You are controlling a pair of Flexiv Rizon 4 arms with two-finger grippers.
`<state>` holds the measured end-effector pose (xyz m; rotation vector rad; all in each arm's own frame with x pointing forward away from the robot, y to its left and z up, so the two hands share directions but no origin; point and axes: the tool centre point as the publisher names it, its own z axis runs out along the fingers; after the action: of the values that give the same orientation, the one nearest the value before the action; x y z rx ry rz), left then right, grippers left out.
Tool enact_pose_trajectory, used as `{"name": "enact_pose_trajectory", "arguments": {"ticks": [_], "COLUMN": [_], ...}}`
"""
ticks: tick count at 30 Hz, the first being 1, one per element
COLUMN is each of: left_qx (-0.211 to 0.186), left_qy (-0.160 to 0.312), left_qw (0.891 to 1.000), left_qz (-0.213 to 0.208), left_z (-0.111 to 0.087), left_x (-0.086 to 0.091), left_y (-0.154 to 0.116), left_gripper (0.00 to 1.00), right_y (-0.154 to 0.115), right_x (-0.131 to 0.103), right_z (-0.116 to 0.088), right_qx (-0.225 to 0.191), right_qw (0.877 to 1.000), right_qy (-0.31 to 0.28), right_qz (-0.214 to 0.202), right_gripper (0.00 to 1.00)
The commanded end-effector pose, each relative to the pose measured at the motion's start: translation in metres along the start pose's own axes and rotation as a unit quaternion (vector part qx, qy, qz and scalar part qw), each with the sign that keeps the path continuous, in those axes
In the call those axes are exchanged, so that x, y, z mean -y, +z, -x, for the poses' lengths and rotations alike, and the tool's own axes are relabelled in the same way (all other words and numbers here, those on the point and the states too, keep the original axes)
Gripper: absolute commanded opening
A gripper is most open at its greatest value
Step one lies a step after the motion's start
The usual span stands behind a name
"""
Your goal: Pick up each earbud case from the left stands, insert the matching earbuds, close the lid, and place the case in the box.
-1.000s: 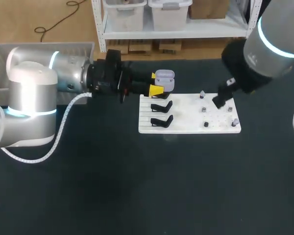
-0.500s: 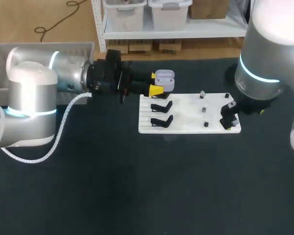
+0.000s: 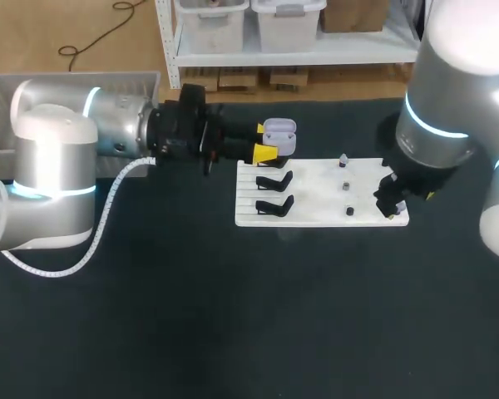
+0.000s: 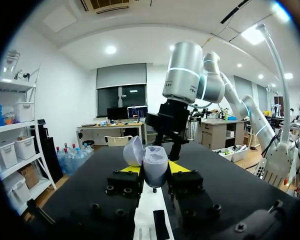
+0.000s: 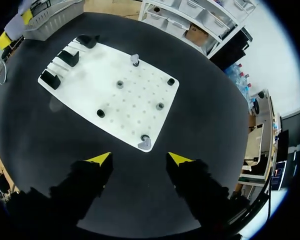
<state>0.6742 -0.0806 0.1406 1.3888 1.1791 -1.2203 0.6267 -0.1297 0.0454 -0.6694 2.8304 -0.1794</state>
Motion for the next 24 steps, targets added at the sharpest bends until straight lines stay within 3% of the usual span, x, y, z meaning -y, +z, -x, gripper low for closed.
{"name": "enact_pose_trajectory", "arguments": {"ticks": [1,5,24], "left_qx": [0.000,0.000,0.000], "left_qy": [0.001,0.001,0.001], "left_qw": [1.000,1.000,1.000], "left_qz": [0.003,0.003,0.003], "left_z": [0.000,0.000,0.000], "left_x": [0.001,0.001,0.001], "left_y": [0.000,0.000,0.000], "left_gripper": [0.00,0.00,0.00], "right_y": [0.012,0.019,0.032], "right_x": [-0.002,0.002,0.009], "right_z": [0.006,0.005,0.004], "right_qx": [-0.003,-0.002,0.014], "right_qw": [1.000,1.000,0.999], "right_qy": [-0.002,-0.001,-0.001], "right_qz": [-0.004,-0.010,-0.031], "right_gripper": [0.65,0.49,0.41]}}
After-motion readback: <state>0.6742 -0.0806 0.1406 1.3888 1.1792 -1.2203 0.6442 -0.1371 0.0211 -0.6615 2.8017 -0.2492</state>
